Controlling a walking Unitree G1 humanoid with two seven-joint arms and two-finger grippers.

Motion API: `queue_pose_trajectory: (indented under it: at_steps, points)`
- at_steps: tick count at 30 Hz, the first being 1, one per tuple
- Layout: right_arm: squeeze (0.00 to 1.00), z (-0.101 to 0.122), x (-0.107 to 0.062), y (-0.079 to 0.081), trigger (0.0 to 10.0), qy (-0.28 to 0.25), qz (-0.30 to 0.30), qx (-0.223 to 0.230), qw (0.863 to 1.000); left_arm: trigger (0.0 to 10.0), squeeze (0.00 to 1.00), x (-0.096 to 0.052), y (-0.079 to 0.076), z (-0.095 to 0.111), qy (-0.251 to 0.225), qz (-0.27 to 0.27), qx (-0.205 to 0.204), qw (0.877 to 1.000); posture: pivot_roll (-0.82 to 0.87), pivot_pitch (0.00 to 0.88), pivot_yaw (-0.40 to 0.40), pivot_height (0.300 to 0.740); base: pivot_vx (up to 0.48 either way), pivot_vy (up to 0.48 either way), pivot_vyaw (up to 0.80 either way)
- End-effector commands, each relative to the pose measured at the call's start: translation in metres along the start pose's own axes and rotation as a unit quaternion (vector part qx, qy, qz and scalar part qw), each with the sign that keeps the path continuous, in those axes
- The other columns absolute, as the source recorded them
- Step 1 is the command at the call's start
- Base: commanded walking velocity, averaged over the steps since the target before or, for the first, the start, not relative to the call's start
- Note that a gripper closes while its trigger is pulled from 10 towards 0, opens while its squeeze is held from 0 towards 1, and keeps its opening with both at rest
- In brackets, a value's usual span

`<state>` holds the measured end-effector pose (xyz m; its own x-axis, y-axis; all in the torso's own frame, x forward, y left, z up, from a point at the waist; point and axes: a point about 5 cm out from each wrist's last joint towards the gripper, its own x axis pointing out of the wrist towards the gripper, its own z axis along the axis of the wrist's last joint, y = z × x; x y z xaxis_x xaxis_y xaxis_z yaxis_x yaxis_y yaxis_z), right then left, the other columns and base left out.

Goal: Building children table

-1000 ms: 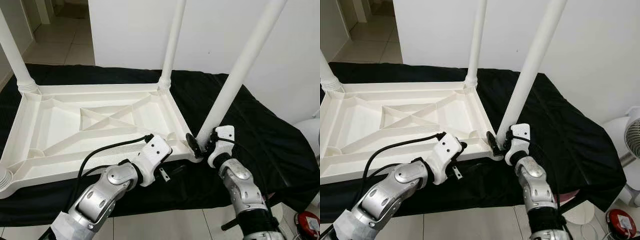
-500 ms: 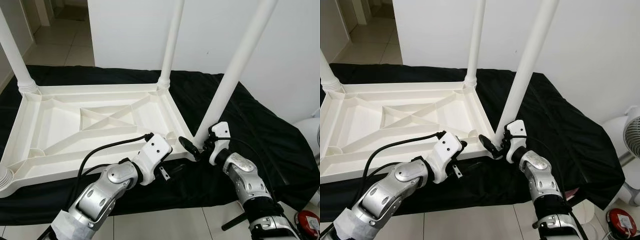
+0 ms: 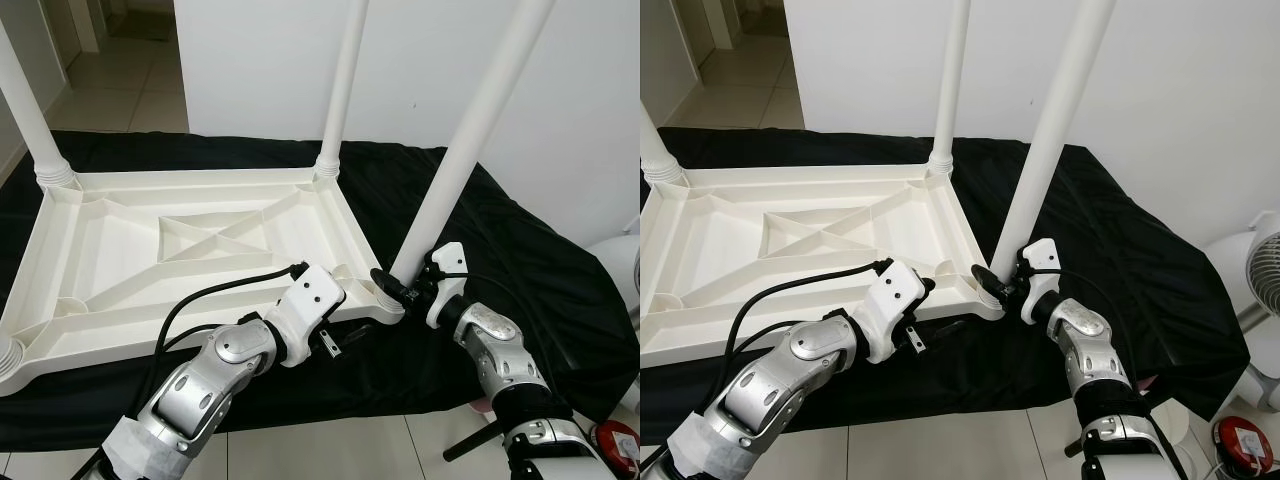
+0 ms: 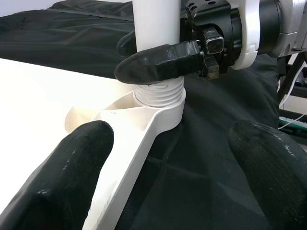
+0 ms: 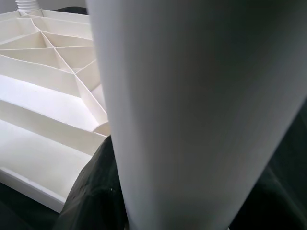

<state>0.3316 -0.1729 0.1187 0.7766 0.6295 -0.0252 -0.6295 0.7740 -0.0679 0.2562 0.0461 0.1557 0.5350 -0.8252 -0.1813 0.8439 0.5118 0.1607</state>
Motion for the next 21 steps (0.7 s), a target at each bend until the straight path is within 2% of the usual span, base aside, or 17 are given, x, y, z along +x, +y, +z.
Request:
queue_pose_trajectory:
  at_steps: [1,5,10,12,16,21]
  points:
    - [0.00,-0.023,-0.005,0.009,10.0,0.055,0.009,0.006,0.998,10.0,0.00,0.002,-0.004,-0.002,0.009,-0.038,-0.001,0.999,0.01,0.000,-0.088,0.740,0.000,0.000,0.00]
    - [0.00,-0.026,-0.005,0.008,10.0,0.059,-0.012,0.008,0.998,10.0,0.00,0.002,-0.004,-0.002,0.009,-0.038,-0.001,0.999,0.01,0.000,-0.090,0.740,0.000,0.000,0.00]
    - [0.00,-0.032,-0.005,0.002,10.0,0.073,-0.101,0.009,0.992,10.0,0.00,0.003,-0.005,-0.002,0.008,-0.038,-0.003,0.999,0.01,0.000,-0.090,0.740,0.000,0.000,0.00]
    - [0.00,-0.032,-0.005,0.002,10.0,0.073,-0.101,0.009,0.992,10.0,0.00,0.003,-0.005,-0.002,0.008,-0.038,-0.003,0.999,0.01,0.000,-0.090,0.740,0.000,0.000,0.00]
    - [0.00,-0.033,-0.005,0.004,10.0,0.072,-0.138,0.017,0.988,10.0,0.00,0.003,-0.007,-0.002,0.008,-0.040,-0.003,0.999,0.01,0.000,-0.096,0.740,0.000,0.000,0.00]
    - [0.00,-0.032,-0.003,0.008,10.0,0.064,-0.210,0.048,0.974,10.0,0.00,0.004,-0.007,-0.003,0.008,-0.041,-0.004,0.999,0.01,0.000,-0.101,0.740,0.000,0.000,0.00]
